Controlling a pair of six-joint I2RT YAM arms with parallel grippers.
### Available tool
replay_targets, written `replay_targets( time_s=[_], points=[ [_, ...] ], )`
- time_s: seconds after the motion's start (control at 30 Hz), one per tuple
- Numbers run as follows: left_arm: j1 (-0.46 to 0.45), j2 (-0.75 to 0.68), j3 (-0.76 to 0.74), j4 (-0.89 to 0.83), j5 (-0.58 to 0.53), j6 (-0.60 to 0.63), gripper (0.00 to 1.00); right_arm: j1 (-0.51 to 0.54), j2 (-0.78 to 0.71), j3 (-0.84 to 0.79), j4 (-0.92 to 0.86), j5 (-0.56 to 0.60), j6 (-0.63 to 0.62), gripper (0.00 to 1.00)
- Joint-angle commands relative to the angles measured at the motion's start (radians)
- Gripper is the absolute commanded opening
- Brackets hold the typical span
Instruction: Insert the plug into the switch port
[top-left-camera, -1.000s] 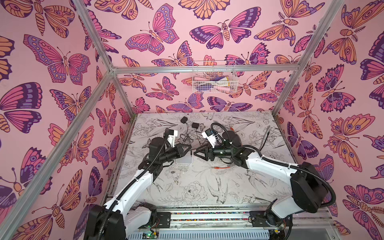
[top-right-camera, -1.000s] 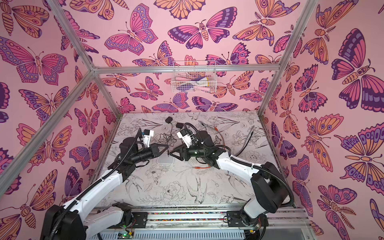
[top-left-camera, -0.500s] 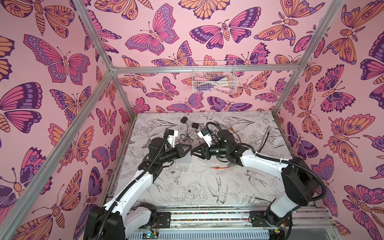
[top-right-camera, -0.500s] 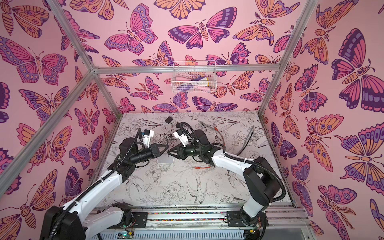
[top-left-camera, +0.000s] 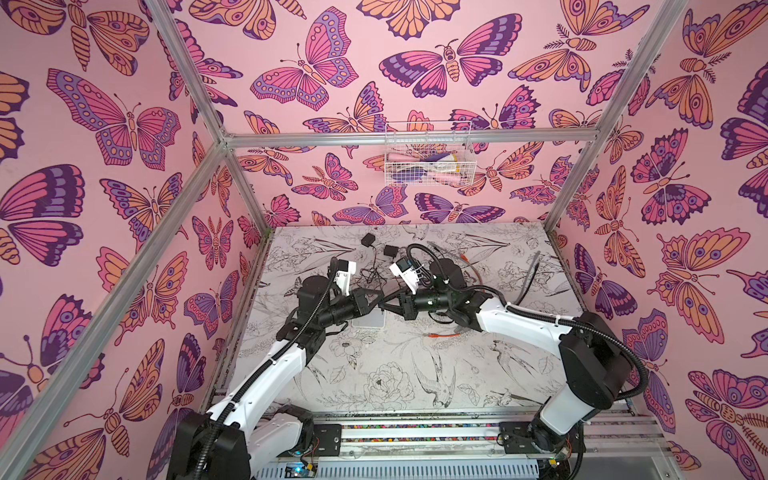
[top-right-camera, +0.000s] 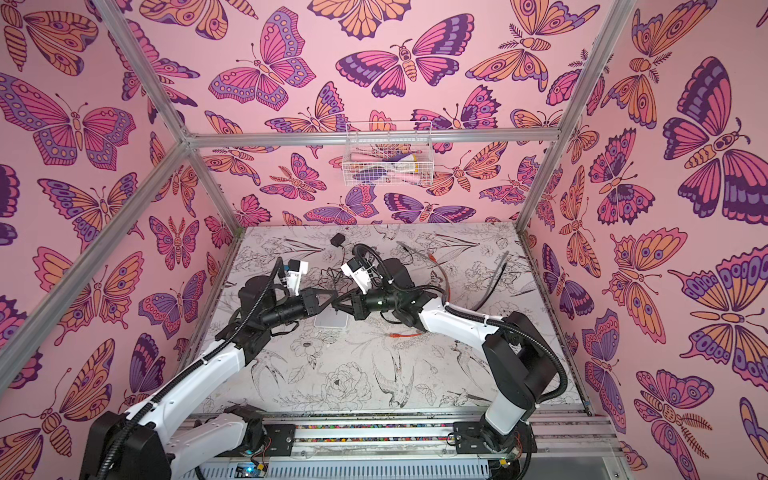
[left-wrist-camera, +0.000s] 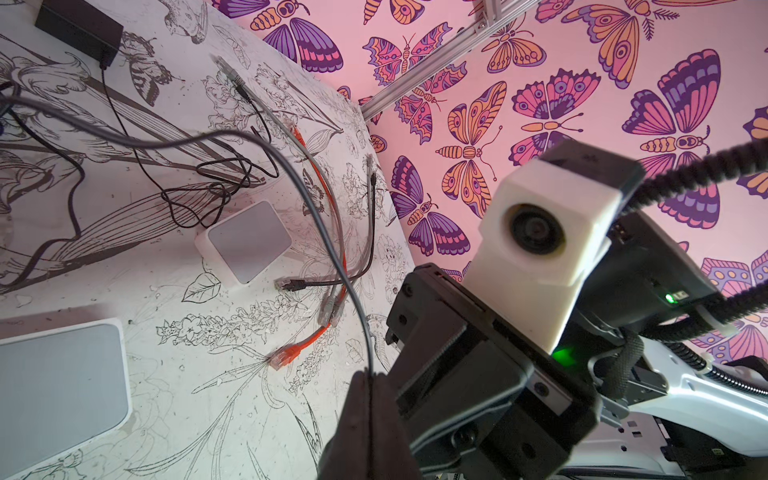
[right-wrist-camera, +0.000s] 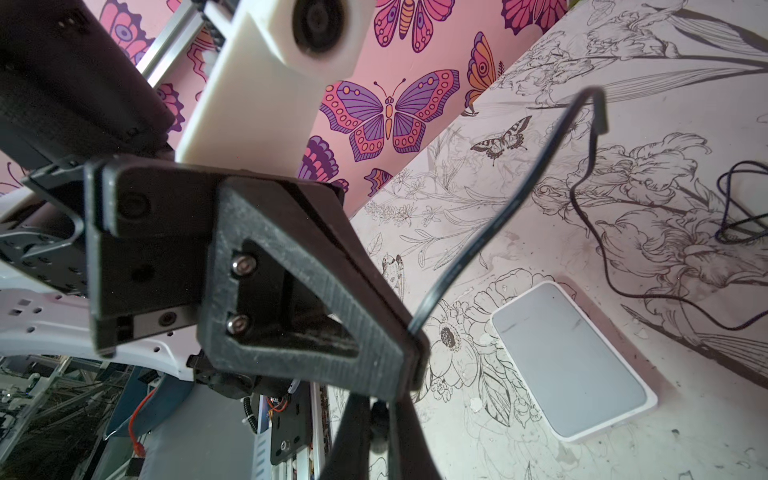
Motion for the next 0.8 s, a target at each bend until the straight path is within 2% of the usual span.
replay_targets(
  time_s=[0.0, 0.03, 0.1, 0.27, 0.37, 0.43, 0.57, 0.77],
  points=[
    [-0.003, -0.01, 0.014, -0.053, -0.019, 0.047, 0.56, 0.004, -0.021, 0.017, -0.049, 0.028, -0.034, 0.03],
    [-0.004, -0.019, 0.028, -0.102, -0.044, 0.077, 0.66, -0.001, -0.035, 0.017, -0.083, 0.046, -0.045, 0.03],
    [-0.005, -0.045, 0.048, -0.202, -0.111, 0.144, 0.73, -0.023, -0.062, 0.023, -0.164, 0.098, -0.06, 0.04],
    [-0.038, -0.082, 0.079, -0.426, -0.375, 0.314, 0.76, -0.148, -0.179, 0.0, -0.306, 0.211, -0.079, 0.03],
    [-0.066, -0.007, 0.1, -0.516, -0.531, 0.391, 0.77, -0.203, -0.249, -0.011, -0.394, 0.302, -0.116, 0.02],
    [-0.067, 0.085, 0.124, -0.538, -0.564, 0.414, 0.77, -0.22, -0.278, -0.014, -0.441, 0.345, -0.138, 0.02],
    [-0.069, 0.305, 0.214, -0.545, -0.574, 0.44, 0.77, -0.229, -0.311, -0.041, -0.477, 0.354, -0.172, 0.02],
    [-0.07, 0.521, 0.381, -0.568, -0.571, 0.513, 0.76, -0.242, -0.359, -0.106, -0.495, 0.374, -0.195, 0.02]
  ],
)
